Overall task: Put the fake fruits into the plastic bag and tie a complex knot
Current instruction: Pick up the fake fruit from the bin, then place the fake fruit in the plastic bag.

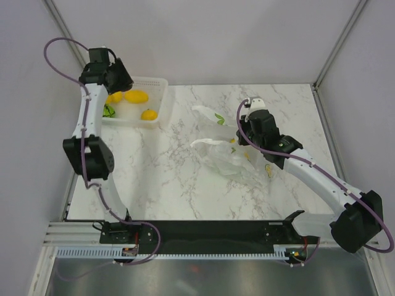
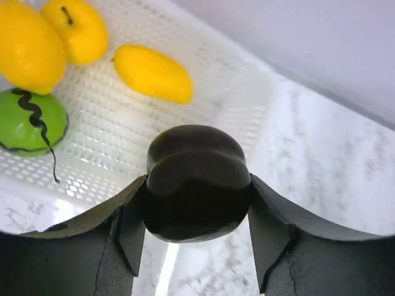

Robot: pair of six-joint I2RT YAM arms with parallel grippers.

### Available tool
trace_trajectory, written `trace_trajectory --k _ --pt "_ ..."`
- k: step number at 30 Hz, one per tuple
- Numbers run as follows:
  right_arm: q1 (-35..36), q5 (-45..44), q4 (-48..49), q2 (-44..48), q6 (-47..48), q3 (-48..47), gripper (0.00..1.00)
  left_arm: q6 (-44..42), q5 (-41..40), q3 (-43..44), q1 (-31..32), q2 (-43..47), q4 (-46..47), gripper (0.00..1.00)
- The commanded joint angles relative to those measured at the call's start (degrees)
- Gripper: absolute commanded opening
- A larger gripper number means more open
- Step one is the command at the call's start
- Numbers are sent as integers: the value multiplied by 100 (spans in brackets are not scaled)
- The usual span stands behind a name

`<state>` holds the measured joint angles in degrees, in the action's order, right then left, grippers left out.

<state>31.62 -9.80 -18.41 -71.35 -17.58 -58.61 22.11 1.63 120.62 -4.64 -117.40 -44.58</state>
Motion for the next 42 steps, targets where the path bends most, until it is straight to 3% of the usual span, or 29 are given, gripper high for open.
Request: trace_trajectory --k 1,6,8,10,12,22,29,37,42 --pt "-24 172 93 -1 45 -151 0 426 558 -1010 296 2074 834 39" --pt "-24 356 66 -45 -8 -265 0 689 190 -3582 1526 4064 2310 40" --pt "-24 470 49 -54 -17 -291 0 733 -30 -4184 2191 4714 2996 40" --pt "-24 567 31 -124 -26 -361 0 742 -145 -5000 2772 5015 3479 40" --pt "-24 611 -4 -142 -52 -449 0 742 -145 -5291 3091 5052 3718 39" --pt "-24 769 -162 -116 -175 -608 0 874 109 -5786 3927 3850 4167 38" --pt "-24 594 -198 -203 -228 -643 0 900 1199 -5550 4190 2857 4607 39" --pt "-24 163 -127 -274 -456 -687 0 1762 1331 -5980 4769 1871 5635 42" --pt "-24 -38 -136 -265 -509 -687 0 1692 708 -6076 5517 1861 5925 43"
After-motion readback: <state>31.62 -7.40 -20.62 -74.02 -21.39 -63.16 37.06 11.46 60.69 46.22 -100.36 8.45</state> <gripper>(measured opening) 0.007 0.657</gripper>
